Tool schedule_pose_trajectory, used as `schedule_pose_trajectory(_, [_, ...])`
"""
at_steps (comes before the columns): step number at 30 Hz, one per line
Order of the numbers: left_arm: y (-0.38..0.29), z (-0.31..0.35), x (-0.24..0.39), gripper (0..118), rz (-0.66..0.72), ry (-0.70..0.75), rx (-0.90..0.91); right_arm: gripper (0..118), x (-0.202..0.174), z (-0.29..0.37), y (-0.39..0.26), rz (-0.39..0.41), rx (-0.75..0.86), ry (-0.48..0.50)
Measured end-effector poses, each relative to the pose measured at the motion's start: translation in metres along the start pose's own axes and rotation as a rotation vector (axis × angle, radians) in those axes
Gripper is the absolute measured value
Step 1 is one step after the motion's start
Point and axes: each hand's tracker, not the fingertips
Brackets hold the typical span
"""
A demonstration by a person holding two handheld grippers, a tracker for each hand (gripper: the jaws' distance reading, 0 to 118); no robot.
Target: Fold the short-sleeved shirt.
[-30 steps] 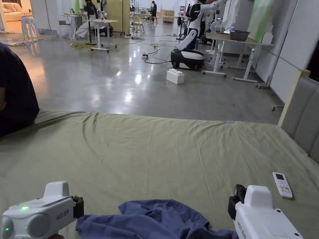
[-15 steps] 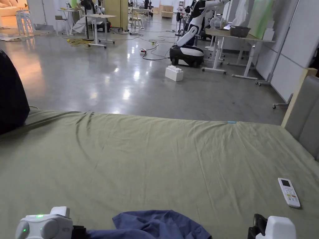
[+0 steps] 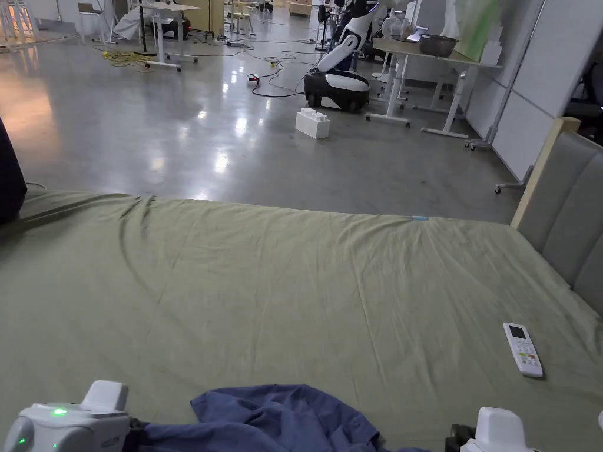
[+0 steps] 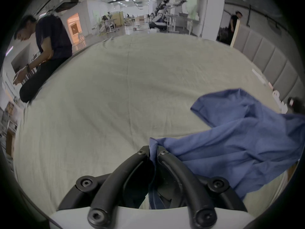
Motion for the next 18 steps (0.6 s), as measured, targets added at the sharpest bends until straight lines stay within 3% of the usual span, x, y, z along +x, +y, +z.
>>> schedule_pose_trajectory(1, [0.0, 0.008, -0.001, 8, 0.007, 0.0, 0.027, 79, 0.002, -0.007, 0.0, 0.005, -0.043, 0.012])
schedule_pose_trajectory(2, [0.0, 0.018, -0.002, 8, 0.016, -0.013, 0.058, 85, 0.003, -0.016, -0.001, 0.001, -0.088, 0.033])
schedule_pose_trajectory(7, [0.002, 0.061, -0.002, 8, 0.061, -0.05, 0.155, 82, -0.002, -0.057, -0.003, 0.003, -0.23, 0.071])
schedule_pose_trajectory(11, [-0.004, 0.077, 0.003, 8, 0.075, -0.043, 0.179, 40, -0.018, -0.085, -0.016, 0.055, -0.381, 0.117])
schedule_pose_trajectory(13, [-0.009, 0.081, 0.004, 8, 0.087, -0.04, 0.176, 8, -0.026, -0.082, -0.024, 0.098, -0.318, 0.117])
schedule_pose_trajectory(14, [-0.012, 0.083, 0.005, 8, 0.089, -0.041, 0.174, 8, -0.029, -0.077, -0.025, 0.135, -0.286, 0.109])
schedule_pose_trajectory(16, [-0.015, 0.087, 0.006, 8, 0.093, -0.037, 0.179, 7, -0.03, -0.072, -0.027, 0.122, -0.267, 0.172])
schedule_pose_trajectory(18, [-0.017, 0.093, 0.006, 8, 0.108, -0.043, 0.189, 7, -0.028, -0.063, -0.029, 0.112, -0.254, 0.128])
